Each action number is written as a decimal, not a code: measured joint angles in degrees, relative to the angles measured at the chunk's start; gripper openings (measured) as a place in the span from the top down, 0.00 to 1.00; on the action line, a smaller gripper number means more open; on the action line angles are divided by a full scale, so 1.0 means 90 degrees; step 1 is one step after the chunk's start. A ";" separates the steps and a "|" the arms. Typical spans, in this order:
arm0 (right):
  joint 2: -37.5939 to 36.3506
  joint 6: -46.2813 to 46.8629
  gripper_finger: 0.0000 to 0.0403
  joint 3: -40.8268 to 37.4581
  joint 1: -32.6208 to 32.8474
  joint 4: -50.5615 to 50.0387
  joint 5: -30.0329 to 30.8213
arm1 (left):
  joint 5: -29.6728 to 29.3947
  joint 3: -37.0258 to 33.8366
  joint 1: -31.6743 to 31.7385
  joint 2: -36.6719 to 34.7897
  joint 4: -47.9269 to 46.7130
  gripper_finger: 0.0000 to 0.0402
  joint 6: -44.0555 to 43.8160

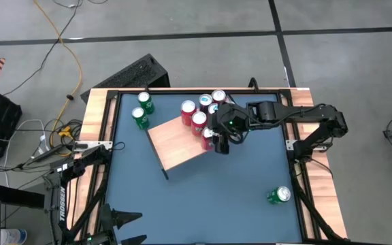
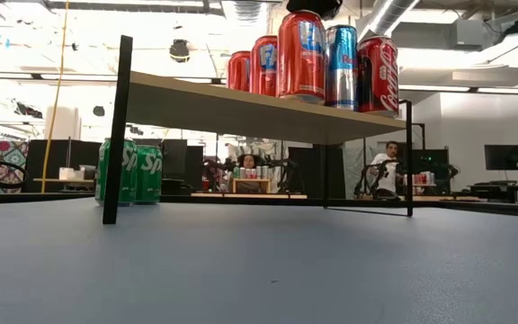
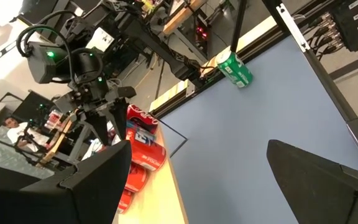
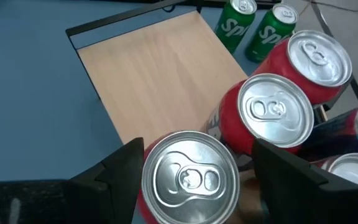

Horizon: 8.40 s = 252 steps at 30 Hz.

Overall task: Place canned beverage on shelf
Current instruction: Put the red soda can on the shelf aligned with the other red soda cans, then adjust the blue soda can on the shelf, then put the top green soda can on the shelf

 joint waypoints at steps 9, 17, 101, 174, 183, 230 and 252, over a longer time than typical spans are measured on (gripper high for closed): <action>0.0000 -0.0140 0.30 0.0085 0.0026 -0.0011 0.0045 | -0.0002 0.0000 0.0000 0.0000 0.0000 0.10 -0.0025; -0.0019 -0.0416 0.30 0.1368 0.0382 -0.1310 0.1636 | 0.0000 0.0000 0.0063 0.0000 0.0000 0.10 -0.0035; -0.0306 -0.0745 0.32 0.1834 0.2019 -0.1482 0.3062 | 0.2966 -0.4166 0.8044 -0.6516 0.2754 0.32 0.2456; -0.0333 0.0467 0.32 0.1831 0.1919 -0.3154 0.2982 | 0.7638 -0.7087 1.3265 -0.2951 0.4454 0.20 0.3873; -0.0330 0.0468 0.32 0.1831 0.1919 -0.3154 0.2985 | 0.7512 -0.7087 1.3115 -0.2951 0.4462 0.31 0.4254; -0.0293 -0.0505 0.32 0.1829 0.1778 -0.1569 0.2218 | 0.7629 -0.5441 0.8736 -0.5714 0.2956 0.31 0.1594; 0.0126 -0.0643 0.32 0.1825 0.1500 -0.1415 0.1672 | 0.7362 -0.2447 0.7742 -0.2833 0.0397 0.31 0.1789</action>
